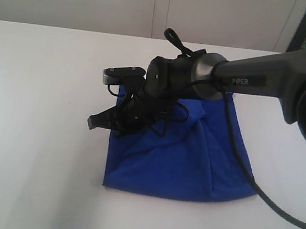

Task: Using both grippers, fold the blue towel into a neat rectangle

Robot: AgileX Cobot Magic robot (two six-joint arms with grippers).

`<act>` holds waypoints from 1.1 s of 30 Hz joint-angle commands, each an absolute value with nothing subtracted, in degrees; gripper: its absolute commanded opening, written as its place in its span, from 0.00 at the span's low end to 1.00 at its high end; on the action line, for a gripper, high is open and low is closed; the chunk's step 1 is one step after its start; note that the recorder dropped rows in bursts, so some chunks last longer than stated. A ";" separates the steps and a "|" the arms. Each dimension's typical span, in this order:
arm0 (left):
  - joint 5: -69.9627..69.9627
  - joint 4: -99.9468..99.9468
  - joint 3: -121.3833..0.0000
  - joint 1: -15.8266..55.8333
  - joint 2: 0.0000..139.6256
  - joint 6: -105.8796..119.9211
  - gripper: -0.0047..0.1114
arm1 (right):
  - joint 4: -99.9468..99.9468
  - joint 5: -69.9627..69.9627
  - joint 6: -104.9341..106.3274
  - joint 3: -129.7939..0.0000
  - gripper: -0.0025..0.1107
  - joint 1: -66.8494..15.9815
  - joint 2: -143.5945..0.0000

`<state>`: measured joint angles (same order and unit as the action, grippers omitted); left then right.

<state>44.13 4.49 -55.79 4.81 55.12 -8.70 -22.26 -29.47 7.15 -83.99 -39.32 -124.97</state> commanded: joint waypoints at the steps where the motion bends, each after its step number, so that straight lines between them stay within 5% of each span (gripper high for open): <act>1: 44.46 4.47 -55.80 4.74 54.69 -9.03 0.04 | -23.42 -32.09 7.58 -84.51 0.02 -40.01 -126.41; 10: 44.46 4.47 -55.80 4.74 54.69 -9.03 0.04 | -23.32 -33.46 6.77 -88.07 0.02 -37.83 -117.91; 28: 44.46 4.47 -55.80 4.74 54.69 -9.03 0.04 | -20.92 -41.54 4.27 -87.86 0.02 -16.70 -116.77; 33: 44.46 4.47 -55.80 4.74 54.69 -9.03 0.04 | -20.92 -41.65 4.27 -87.86 0.14 -15.39 -119.91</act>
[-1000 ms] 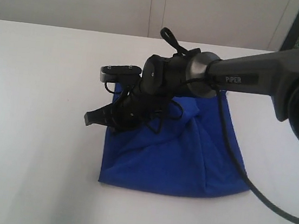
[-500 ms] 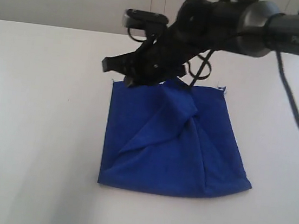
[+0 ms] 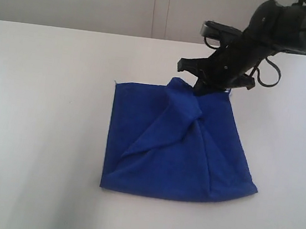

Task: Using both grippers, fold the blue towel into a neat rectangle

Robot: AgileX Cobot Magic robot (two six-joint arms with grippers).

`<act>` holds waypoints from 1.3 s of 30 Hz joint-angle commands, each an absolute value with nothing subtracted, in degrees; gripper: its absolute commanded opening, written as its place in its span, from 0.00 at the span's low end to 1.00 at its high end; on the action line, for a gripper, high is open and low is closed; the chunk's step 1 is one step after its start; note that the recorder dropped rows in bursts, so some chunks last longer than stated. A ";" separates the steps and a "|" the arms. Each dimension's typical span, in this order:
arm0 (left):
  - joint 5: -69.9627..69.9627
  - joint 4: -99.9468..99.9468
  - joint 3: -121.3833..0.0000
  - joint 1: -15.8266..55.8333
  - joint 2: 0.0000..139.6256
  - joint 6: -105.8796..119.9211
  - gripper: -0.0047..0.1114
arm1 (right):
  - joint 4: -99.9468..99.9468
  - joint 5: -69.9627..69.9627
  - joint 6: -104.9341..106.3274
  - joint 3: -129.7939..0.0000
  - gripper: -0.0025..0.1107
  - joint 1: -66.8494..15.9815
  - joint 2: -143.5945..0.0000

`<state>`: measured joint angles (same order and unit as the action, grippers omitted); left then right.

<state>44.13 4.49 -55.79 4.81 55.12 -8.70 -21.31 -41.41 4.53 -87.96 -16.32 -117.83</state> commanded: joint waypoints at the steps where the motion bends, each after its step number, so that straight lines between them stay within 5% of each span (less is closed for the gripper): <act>1: 44.46 4.47 -55.80 4.74 54.69 -9.03 0.04 | -20.92 -41.65 4.27 -87.86 0.17 -15.39 -120.66; 6: 44.46 4.47 -55.80 4.74 54.69 -9.03 0.04 | -20.92 -40.88 4.27 -87.86 0.27 -15.39 -123.30; 13: 44.46 4.47 -55.80 4.74 54.69 -9.03 0.04 | -20.92 -40.59 4.27 -87.86 0.26 -15.39 -124.26; 19: 44.46 4.47 -55.80 4.74 54.69 -9.03 0.04 | -21.02 -40.33 4.27 -87.86 0.02 -15.39 -123.61; 39: 44.46 4.47 -55.80 4.74 54.69 -9.03 0.04 | -27.91 -42.40 7.58 -87.97 0.02 -16.45 -120.73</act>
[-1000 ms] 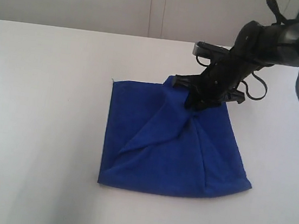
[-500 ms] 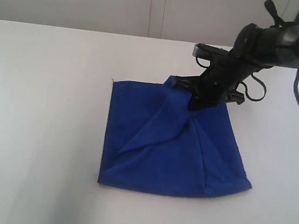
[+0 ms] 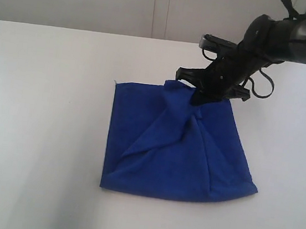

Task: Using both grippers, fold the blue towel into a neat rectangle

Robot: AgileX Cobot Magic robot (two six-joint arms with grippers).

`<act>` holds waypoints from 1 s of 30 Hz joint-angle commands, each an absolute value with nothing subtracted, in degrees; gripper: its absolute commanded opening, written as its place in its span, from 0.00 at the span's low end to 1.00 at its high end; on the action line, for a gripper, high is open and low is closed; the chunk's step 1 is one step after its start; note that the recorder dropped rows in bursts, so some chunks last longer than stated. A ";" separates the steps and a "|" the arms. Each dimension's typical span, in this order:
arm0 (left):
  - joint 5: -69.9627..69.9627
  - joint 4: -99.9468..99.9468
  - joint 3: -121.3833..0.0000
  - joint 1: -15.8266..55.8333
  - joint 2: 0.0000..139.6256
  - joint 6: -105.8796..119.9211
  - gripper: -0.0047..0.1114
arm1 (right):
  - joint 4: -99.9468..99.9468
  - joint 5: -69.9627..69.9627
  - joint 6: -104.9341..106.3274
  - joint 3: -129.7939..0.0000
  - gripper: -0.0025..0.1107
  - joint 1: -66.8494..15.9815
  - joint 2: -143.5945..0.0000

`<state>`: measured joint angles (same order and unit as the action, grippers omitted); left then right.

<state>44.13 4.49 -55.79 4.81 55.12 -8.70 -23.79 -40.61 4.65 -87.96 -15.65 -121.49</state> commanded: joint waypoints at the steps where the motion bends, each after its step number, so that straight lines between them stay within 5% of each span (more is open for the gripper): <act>1: 44.46 4.47 -55.80 4.74 54.69 -9.03 0.04 | -28.75 -42.52 7.99 -87.97 0.02 -16.69 -120.73; 10: 44.46 4.47 -55.80 4.74 54.69 -9.03 0.04 | -29.84 -41.60 8.98 -87.97 0.03 -20.87 -120.83; 18: 44.46 4.47 -55.80 4.74 54.69 -9.03 0.04 | -29.19 -41.28 8.60 -87.97 0.24 -20.58 -120.50; 30: 44.46 4.47 -55.80 4.74 54.69 -9.03 0.04 | -24.34 -42.76 7.07 -87.86 0.25 -13.62 -118.47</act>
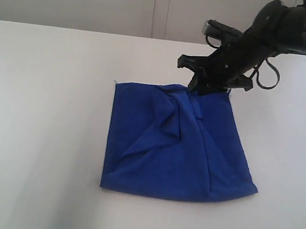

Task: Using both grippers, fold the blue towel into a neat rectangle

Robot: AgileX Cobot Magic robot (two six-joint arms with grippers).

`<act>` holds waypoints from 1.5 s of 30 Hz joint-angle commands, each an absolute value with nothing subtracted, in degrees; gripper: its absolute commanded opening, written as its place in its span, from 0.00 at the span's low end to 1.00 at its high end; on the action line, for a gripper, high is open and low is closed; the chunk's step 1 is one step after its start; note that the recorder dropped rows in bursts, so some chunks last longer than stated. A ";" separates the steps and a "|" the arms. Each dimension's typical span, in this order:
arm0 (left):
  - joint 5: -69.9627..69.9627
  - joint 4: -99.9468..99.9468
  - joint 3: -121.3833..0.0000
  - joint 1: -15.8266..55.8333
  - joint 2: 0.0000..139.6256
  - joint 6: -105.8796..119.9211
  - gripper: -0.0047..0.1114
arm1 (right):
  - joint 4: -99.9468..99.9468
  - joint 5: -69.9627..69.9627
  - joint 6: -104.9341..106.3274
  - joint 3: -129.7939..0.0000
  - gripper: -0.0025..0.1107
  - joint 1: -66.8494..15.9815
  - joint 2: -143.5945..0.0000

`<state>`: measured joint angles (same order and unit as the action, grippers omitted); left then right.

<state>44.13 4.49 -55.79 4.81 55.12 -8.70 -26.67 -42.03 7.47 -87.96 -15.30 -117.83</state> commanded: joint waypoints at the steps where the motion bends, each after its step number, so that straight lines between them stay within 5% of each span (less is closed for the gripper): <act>1: 44.46 4.47 -55.80 4.74 54.69 -9.03 0.04 | -24.34 -42.76 7.07 -87.86 0.25 -13.62 -119.12; 14: 44.46 4.47 -55.80 4.74 54.69 -9.03 0.04 | -21.09 -40.11 4.28 -87.86 0.24 -13.62 -124.67; 24: 44.46 4.47 -55.80 4.74 54.69 -9.03 0.04 | -21.09 -40.65 4.28 -87.86 0.02 -13.62 -124.67; 29: 44.46 4.47 -55.80 4.74 54.69 -9.03 0.04 | -21.20 -40.53 4.18 -87.97 0.06 -13.62 -123.38; 32: 44.46 4.47 -55.80 4.74 54.69 -9.03 0.04 | -21.20 -40.43 3.87 -87.87 0.21 -13.62 -123.86; 38: 44.46 4.47 -55.80 4.74 54.69 -9.03 0.04 | -22.15 -40.26 3.77 -87.87 0.22 -13.62 -125.51; 45: 44.46 4.47 -55.80 4.74 54.69 -9.03 0.04 | -22.15 -40.16 3.77 -87.87 0.02 -13.62 -125.51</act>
